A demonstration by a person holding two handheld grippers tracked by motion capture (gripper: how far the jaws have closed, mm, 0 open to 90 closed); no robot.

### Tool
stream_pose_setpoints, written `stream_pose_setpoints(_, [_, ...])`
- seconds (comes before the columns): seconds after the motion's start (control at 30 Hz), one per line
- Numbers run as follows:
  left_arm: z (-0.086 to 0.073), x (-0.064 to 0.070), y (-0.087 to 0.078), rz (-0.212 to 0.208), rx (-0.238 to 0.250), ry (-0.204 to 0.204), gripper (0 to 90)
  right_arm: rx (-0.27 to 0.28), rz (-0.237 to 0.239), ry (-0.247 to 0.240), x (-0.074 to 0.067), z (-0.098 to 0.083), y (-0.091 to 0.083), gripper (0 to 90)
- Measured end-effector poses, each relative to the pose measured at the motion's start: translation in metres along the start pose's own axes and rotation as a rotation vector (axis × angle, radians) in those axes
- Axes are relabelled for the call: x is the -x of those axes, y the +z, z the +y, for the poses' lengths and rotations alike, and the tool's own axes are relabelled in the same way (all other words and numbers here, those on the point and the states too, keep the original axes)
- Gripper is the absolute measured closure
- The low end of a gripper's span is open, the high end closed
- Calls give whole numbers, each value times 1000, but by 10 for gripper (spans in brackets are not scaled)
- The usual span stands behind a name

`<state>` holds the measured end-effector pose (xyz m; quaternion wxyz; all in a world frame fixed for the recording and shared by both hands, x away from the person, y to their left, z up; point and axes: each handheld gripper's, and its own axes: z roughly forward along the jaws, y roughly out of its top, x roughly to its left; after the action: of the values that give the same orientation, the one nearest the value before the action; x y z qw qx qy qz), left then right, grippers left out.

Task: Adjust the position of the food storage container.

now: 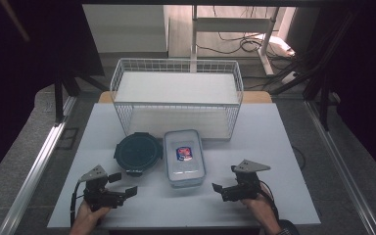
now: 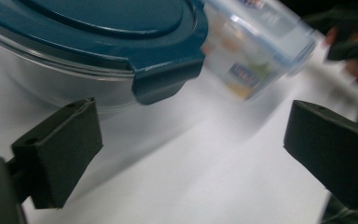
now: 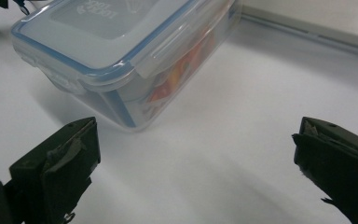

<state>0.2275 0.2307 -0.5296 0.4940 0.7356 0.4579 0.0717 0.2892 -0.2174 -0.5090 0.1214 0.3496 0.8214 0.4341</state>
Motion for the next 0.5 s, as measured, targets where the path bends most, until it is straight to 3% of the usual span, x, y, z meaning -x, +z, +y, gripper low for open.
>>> stream_pose_setpoints(0.1, [0, 2, 0, -3, -16, 17, 21, -2, -29, -19, -1, 0, 1, 1])
stream_pose_setpoints(0.23, [-1, 4, 2, 50, -47, 67, 31, -17, -54, -21, -1, 0, 5, 0])
stream_pose_setpoints(0.3, [-2, 2, 3, 54, -42, 64, 38, -26, -55, -26, -2, -1, 5, 0])
stream_pose_setpoints(0.4, [-3, -2, 0, 32, -4, 25, 40, -39, -66, -35, -2, -1, 7, 0])
stream_pose_setpoints(0.5, [-1, -2, -2, 40, -1, 29, 42, -45, -73, -43, -3, -2, 7, 0])
